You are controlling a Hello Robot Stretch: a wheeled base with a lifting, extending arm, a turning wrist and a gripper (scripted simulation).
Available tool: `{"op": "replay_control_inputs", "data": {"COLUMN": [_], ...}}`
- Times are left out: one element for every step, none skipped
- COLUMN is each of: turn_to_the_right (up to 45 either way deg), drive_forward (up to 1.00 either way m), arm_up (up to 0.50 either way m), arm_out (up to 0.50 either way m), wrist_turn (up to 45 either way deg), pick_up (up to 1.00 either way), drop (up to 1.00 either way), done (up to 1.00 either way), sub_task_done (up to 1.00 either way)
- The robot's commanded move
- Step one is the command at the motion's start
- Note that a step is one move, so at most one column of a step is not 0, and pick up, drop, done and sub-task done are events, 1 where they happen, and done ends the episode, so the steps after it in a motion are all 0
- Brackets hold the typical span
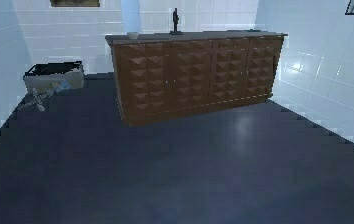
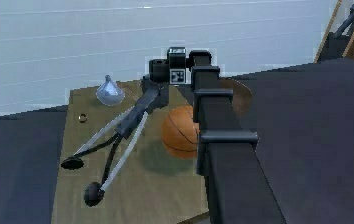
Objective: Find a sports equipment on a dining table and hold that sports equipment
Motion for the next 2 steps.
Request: {"op": "replay_control_inputs", "data": {"turn_to_the_right": [0.0, 0.0], "drive_forward": [0.0, 0.0], "arm_up": [0.0, 0.0], "arm_out": [0.0, 0.0], "wrist_turn": [45.0, 45.0], "pick_up": [0.0, 0.0], "drop": [0.0, 0.0], "done": [0.0, 0.0], "sub_task_done": [0.0, 0.0]}}
